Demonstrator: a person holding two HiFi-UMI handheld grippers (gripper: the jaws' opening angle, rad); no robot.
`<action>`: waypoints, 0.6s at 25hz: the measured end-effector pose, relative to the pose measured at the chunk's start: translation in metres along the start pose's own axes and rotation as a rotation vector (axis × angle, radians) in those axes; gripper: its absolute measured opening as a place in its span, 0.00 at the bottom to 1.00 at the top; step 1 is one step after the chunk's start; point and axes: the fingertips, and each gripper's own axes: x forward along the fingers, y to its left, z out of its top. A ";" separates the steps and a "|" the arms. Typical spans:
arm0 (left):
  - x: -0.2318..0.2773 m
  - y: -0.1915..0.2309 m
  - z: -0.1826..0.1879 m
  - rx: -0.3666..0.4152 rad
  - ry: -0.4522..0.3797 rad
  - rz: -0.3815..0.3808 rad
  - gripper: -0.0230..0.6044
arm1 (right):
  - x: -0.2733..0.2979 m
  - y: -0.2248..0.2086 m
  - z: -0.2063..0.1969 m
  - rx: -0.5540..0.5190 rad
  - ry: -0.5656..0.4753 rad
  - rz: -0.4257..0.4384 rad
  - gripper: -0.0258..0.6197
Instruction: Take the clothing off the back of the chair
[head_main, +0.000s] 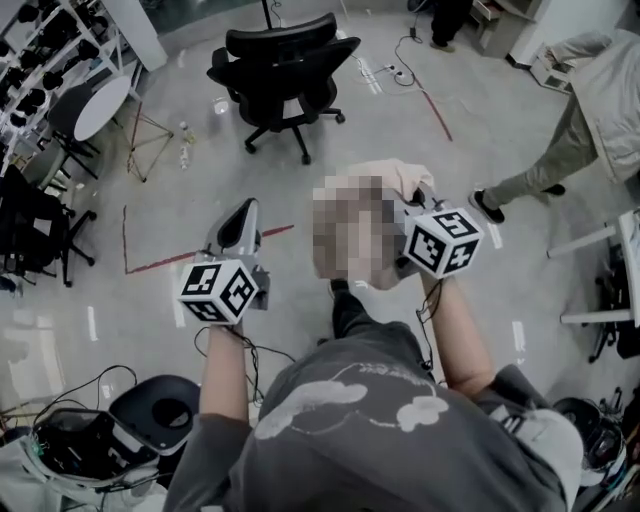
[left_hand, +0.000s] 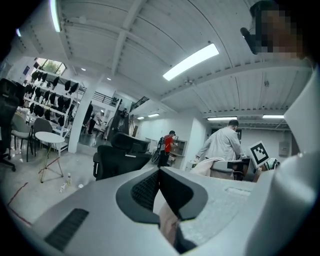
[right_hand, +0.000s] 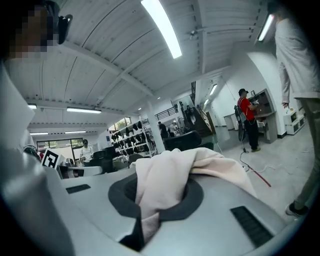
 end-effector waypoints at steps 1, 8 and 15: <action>-0.002 -0.002 -0.002 0.000 0.001 -0.002 0.04 | -0.002 0.002 -0.003 0.001 0.002 0.002 0.06; -0.023 -0.018 -0.019 -0.008 0.021 -0.027 0.04 | -0.017 0.029 -0.019 -0.011 0.011 0.019 0.06; -0.036 -0.013 -0.024 -0.034 0.033 -0.027 0.04 | -0.021 0.050 -0.032 -0.039 0.063 0.029 0.06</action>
